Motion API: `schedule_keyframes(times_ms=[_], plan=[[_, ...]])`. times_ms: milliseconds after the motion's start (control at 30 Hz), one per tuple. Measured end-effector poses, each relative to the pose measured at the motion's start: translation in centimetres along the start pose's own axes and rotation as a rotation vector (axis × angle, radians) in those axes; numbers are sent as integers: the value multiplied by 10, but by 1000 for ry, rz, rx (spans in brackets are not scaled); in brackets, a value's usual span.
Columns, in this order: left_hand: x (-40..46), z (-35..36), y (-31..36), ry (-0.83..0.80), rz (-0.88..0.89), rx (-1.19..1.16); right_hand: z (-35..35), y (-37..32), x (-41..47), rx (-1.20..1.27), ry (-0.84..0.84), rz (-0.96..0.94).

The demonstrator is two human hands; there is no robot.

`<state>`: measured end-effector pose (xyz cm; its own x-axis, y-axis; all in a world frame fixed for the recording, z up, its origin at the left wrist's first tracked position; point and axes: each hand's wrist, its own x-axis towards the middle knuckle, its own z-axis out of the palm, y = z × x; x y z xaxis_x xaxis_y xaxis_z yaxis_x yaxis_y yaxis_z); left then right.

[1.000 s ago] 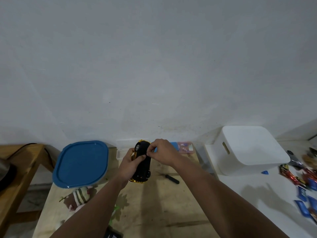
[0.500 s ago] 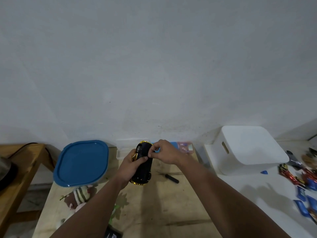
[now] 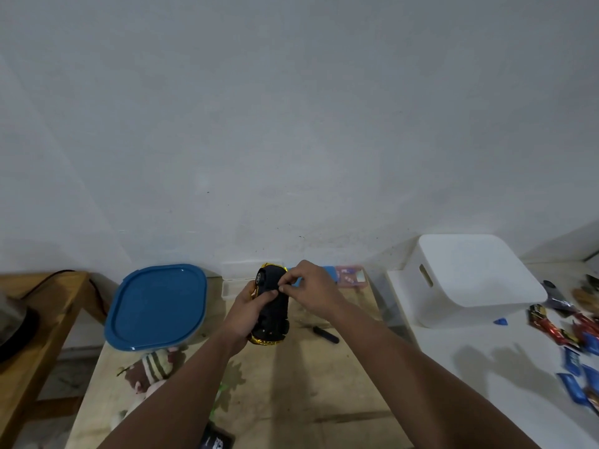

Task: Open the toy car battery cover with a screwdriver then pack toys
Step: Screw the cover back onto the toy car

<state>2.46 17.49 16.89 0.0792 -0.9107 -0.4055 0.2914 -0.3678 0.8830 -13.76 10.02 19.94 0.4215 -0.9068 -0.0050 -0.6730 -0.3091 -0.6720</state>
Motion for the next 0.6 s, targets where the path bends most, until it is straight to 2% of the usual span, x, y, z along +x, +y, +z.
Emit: schedule_keyframes(times_ms=[100, 233, 467, 600], plan=[[2, 0, 0, 7, -27, -28, 5, 4, -5, -129, 15, -118], [3, 2, -2, 11, -40, -63, 7, 8, -13, -134, 39, -168], [4, 3, -1, 12, 2, 49, 3, 5, -12, 41, 63, -89], [4, 4, 2, 14, 15, 111, 0, 2, -8, 162, 26, 23]])
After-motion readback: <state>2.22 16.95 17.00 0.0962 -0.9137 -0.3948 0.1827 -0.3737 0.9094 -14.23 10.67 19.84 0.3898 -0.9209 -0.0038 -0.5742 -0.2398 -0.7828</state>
